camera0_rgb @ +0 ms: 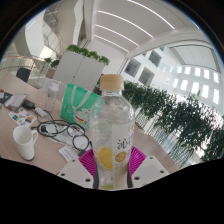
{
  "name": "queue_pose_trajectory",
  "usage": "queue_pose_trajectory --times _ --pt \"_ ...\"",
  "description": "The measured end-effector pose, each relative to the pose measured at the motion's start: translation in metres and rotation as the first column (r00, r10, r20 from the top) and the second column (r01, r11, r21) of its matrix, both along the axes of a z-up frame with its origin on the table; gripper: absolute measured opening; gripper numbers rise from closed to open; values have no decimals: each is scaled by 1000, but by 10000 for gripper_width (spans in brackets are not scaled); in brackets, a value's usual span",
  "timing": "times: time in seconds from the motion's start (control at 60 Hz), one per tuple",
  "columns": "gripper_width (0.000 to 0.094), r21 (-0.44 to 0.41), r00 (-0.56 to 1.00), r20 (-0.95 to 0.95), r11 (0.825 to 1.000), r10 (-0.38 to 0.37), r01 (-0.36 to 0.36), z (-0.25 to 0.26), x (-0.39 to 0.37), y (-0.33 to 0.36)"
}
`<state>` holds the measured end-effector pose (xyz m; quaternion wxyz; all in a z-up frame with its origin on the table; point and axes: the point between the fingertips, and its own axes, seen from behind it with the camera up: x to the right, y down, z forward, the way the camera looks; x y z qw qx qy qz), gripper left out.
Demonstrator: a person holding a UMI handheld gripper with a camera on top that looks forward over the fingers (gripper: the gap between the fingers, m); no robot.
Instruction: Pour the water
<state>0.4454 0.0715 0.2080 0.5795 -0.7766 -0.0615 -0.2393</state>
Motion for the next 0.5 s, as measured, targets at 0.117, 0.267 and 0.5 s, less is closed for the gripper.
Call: queue_pose_trajectory --times 0.117,0.267,0.5 --pt "373 -135 880 458 988 124 -69 15 -58 41" --pt "373 -324 438 840 944 320 -67 6 -112 74" --pt "373 -408 -199 880 900 432 154 12 -127 98"
